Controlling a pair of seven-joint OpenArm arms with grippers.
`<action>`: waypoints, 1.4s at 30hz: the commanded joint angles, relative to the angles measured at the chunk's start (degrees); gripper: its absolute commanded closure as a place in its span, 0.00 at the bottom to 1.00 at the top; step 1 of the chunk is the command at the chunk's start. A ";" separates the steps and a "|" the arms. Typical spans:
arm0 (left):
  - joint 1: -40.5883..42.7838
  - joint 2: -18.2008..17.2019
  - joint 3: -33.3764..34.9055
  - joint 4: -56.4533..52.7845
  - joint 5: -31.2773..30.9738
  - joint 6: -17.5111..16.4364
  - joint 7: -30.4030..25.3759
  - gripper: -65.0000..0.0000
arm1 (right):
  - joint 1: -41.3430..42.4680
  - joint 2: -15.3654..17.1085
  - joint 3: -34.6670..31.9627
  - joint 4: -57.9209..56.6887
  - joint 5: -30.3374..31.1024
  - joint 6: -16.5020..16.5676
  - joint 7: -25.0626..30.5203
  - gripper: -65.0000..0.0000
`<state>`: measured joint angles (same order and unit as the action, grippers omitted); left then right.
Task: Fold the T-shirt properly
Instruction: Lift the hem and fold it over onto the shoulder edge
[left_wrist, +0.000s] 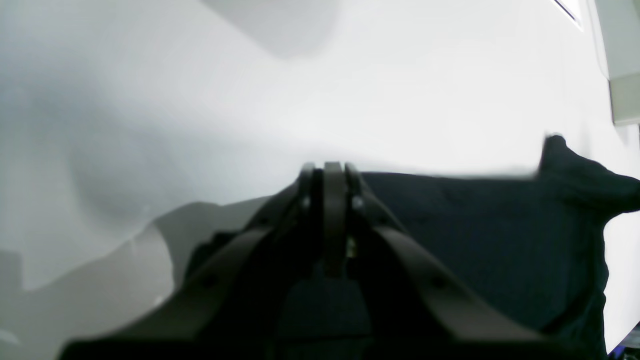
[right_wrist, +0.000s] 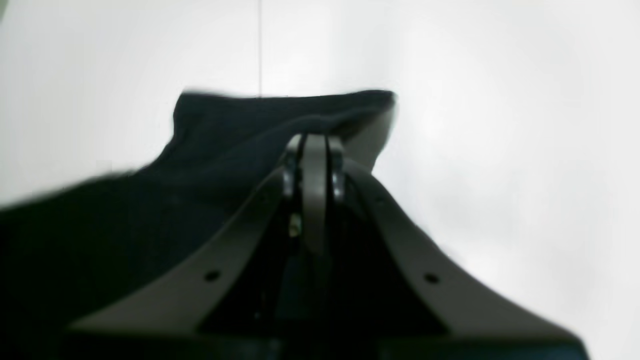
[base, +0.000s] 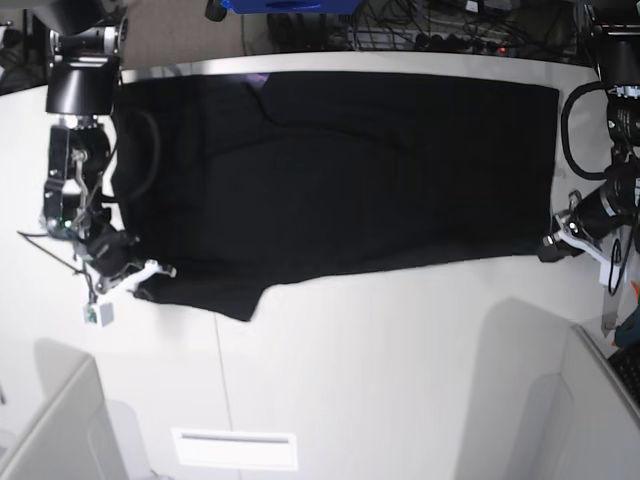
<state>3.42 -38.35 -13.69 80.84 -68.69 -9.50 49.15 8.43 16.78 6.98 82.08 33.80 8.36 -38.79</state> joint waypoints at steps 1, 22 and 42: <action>-0.12 -1.61 -1.03 0.70 -0.81 -0.39 -0.75 1.00 | -0.21 0.50 1.94 2.88 0.53 0.12 0.68 1.00; 14.65 2.17 -19.05 16.79 -0.55 -0.74 12.53 1.00 | -21.83 -7.41 23.74 32.69 0.62 5.49 -16.03 1.00; 21.77 4.28 -18.70 18.72 9.12 -4.79 13.14 1.00 | -33.52 -15.50 36.75 33.65 0.62 22.80 -22.01 1.00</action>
<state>25.19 -32.86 -31.99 98.72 -58.92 -13.80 63.05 -24.80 0.75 43.33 114.65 34.04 30.74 -61.89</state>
